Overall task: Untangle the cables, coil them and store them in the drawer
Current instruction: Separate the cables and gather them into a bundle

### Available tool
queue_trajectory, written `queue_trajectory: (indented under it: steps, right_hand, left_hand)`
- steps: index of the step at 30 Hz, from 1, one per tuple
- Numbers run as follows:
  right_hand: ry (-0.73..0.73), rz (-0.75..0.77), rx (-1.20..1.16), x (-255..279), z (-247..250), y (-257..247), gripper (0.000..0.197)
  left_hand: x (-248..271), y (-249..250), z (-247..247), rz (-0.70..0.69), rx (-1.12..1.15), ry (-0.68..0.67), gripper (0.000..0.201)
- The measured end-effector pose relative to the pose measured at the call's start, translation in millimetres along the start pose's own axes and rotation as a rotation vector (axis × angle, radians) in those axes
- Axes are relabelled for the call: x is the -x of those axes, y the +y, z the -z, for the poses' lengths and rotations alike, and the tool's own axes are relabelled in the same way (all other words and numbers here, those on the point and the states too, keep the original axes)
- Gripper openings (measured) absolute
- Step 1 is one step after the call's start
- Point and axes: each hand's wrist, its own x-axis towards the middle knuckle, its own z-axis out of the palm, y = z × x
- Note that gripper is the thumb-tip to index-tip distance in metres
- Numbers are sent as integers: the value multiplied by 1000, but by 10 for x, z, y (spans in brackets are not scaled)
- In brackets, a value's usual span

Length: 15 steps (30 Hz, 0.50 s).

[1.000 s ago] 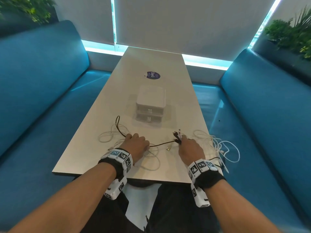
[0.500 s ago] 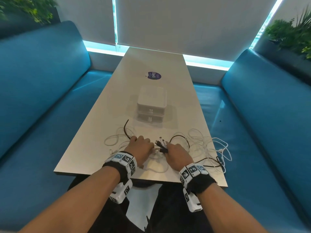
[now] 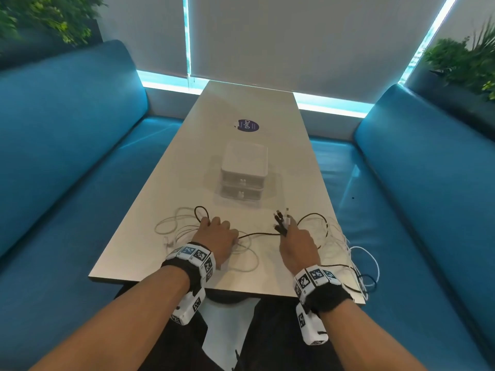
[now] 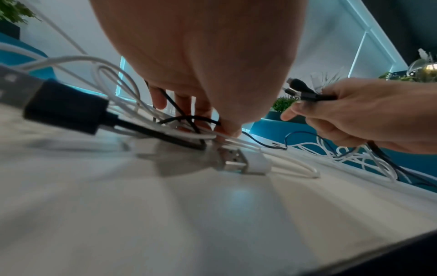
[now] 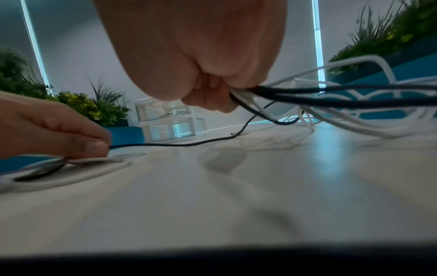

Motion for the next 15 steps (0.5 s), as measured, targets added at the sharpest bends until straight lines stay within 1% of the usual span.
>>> queue_trajectory:
  steps: [2, 5, 7, 11, 13, 15]
  right_hand:
    - [-76, 73, -23, 1, -30, -86, 38]
    - [-227, 196, -13, 25, -88, -227, 27]
    - [-270, 216, -11, 27, -128, -265, 21]
    - [-247, 198, 3, 14, -149, -255, 17]
    - [-223, 187, 36, 4, -113, -230, 18]
    - [-185, 144, 69, -37, -61, -149, 19]
  left_hand:
    - [0, 31, 22, -12, -9, 4, 30]
    - [10, 87, 40, -35, -3, 41, 30]
    - [22, 106, 34, -49, 16, 59, 27]
    - [22, 108, -14, -63, 33, 82, 17]
    - [3, 86, -28, -67, 35, 84, 18]
    - [2, 21, -32, -47, 50, 89, 19]
